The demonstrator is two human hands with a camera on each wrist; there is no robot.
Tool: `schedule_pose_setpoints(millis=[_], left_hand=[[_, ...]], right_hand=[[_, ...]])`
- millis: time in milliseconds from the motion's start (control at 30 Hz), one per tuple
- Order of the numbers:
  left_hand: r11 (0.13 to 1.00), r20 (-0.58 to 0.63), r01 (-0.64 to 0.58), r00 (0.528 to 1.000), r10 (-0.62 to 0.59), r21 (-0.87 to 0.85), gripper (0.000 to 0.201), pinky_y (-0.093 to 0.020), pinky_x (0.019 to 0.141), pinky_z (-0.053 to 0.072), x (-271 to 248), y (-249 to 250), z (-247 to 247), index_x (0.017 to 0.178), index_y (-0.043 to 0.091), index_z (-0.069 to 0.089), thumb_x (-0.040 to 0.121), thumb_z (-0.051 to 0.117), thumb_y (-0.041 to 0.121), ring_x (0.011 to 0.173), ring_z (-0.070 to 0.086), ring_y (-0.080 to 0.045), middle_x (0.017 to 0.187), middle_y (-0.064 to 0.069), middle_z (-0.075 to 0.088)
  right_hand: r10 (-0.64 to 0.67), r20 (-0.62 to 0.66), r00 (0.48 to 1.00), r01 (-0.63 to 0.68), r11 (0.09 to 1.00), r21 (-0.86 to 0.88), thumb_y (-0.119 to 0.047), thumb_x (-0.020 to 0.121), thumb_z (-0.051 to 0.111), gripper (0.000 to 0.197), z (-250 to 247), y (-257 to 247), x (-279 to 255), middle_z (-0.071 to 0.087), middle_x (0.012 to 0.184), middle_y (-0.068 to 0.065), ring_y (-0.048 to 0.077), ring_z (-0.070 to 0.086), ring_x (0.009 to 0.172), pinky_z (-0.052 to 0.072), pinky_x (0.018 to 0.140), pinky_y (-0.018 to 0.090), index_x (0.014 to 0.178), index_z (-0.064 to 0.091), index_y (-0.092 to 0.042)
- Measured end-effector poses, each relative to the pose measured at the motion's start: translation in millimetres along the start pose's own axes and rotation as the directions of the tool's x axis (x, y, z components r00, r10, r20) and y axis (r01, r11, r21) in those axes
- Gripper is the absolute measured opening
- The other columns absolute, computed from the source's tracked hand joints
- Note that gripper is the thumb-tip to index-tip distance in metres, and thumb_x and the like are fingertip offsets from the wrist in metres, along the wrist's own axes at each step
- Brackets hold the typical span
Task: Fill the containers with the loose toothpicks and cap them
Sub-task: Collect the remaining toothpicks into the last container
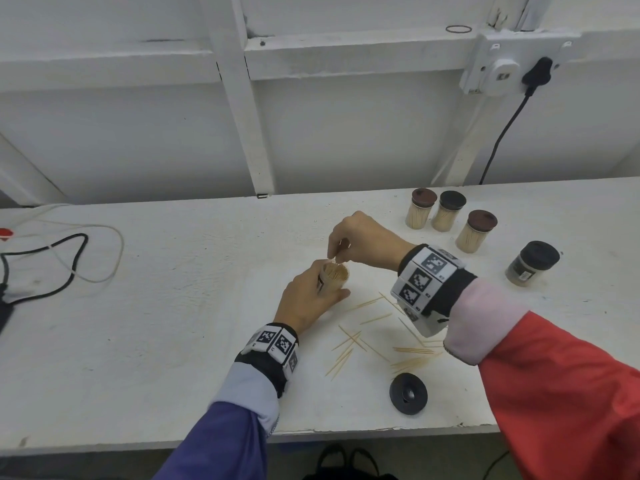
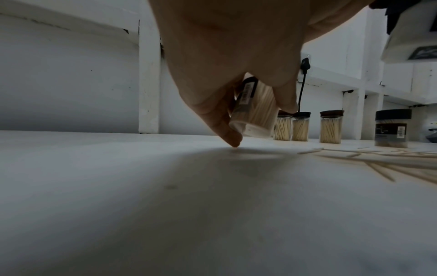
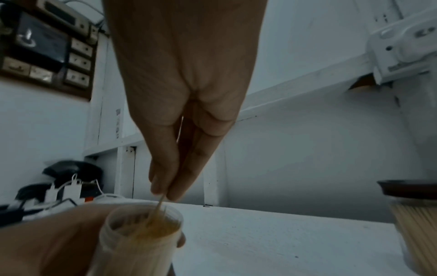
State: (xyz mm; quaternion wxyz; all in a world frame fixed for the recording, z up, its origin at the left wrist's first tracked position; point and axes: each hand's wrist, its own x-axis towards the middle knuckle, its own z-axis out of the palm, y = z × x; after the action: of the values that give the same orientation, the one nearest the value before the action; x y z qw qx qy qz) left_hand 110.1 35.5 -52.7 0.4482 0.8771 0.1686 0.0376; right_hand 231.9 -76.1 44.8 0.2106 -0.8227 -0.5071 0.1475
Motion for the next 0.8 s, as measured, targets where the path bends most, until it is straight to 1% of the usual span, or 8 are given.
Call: schedule_pose_setpoints(millis=[167,300,367,433,533,600,700,800], left_hand=[[1.000,0.000,0.001,1.000,-0.001,-0.016,0.051,-0.030,0.081,0.050,-0.8,2.2,1.2,0.122,0.034,0.049,0.079,0.073,0.050,0.094,0.061,-0.010,0.098,0.017,0.063],[1.000,-0.042,-0.003,0.999,0.002,-0.006,0.056,-0.031,0.081,0.050,-2.4,3.7,0.5,0.127,0.032,0.048,0.080,0.072,0.051,0.093,0.061,-0.012,0.095,0.017,0.061],[1.000,-0.077,-0.002,0.997,0.003,0.009,0.053,-0.034,0.082,0.051,-3.0,2.6,-0.8,0.124,0.032,0.048,0.080,0.071,0.053,0.092,0.061,-0.013,0.096,0.015,0.062],[0.999,-0.097,0.008,0.995,-0.005,0.034,0.054,-0.034,0.083,0.051,-2.4,1.3,-2.0,0.124,0.032,0.048,0.080,0.070,0.054,0.093,0.061,-0.014,0.099,0.013,0.063],[0.997,-0.094,0.058,0.994,-0.054,0.048,0.049,-0.035,0.085,0.050,-1.9,2.0,-1.4,0.118,0.036,0.049,0.079,0.066,0.060,0.096,0.062,-0.013,0.100,0.013,0.066],[0.997,-0.095,0.069,0.993,-0.065,0.038,0.044,-0.034,0.086,0.050,-2.3,2.4,0.9,0.112,0.038,0.050,0.078,0.066,0.062,0.096,0.062,-0.011,0.101,0.012,0.067],[0.996,-0.110,0.086,0.990,-0.087,-0.009,0.040,-0.033,0.084,0.050,-2.7,3.0,2.2,0.107,0.040,0.048,0.078,0.066,0.061,0.094,0.061,-0.010,0.099,0.014,0.065],[0.996,-0.137,0.091,0.987,-0.090,0.002,0.043,-0.035,0.081,0.049,-2.0,3.3,-0.7,0.110,0.034,0.043,0.080,0.069,0.051,0.090,0.061,-0.015,0.098,0.012,0.062]], right_hand=[[-0.070,-0.013,0.997,0.070,0.998,-0.002,-0.002,0.076,0.070,0.014,14.3,-1.1,-5.0,0.073,0.079,-0.002,0.009,0.063,0.074,0.055,0.070,0.032,0.080,0.077,-0.013],[-0.068,-0.128,0.989,0.081,0.992,0.099,-0.018,0.084,0.071,0.008,15.8,5.9,-9.5,0.069,0.084,-0.016,0.002,0.058,0.076,0.048,0.070,0.025,0.090,0.075,-0.021],[-0.015,-0.154,0.988,0.040,0.987,0.158,-0.021,0.086,0.072,0.010,13.4,16.6,-12.7,0.069,0.087,-0.014,0.004,0.061,0.077,0.051,0.072,0.029,0.096,0.074,-0.020],[0.039,-0.056,0.998,-0.032,0.992,0.122,-0.025,0.085,0.074,0.019,13.7,28.9,-19.8,0.070,0.090,-0.008,0.009,0.063,0.079,0.053,0.077,0.035,0.103,0.071,-0.019],[0.116,0.188,0.975,-0.100,0.991,-0.091,-0.035,0.081,0.077,0.050,26.0,43.7,-36.7,0.067,0.105,-0.005,0.010,0.058,0.090,0.048,0.079,0.028,0.126,0.059,-0.024],[0.136,0.259,0.956,-0.100,0.984,-0.148,-0.037,0.079,0.077,0.066,37.7,49.9,-46.3,0.063,0.112,-0.006,0.011,0.054,0.097,0.045,0.081,0.028,0.137,0.048,-0.027],[0.112,0.192,0.975,-0.104,0.993,-0.052,-0.038,0.080,0.076,0.072,44.0,54.7,-52.8,0.061,0.116,-0.008,0.011,0.056,0.101,0.048,0.083,0.029,0.143,0.041,-0.028],[0.127,0.099,0.987,-0.127,0.992,-0.015,-0.036,0.082,0.075,0.072,41.8,55.8,-54.3,0.060,0.118,-0.006,0.013,0.058,0.102,0.047,0.081,0.027,0.144,0.039,-0.027]])
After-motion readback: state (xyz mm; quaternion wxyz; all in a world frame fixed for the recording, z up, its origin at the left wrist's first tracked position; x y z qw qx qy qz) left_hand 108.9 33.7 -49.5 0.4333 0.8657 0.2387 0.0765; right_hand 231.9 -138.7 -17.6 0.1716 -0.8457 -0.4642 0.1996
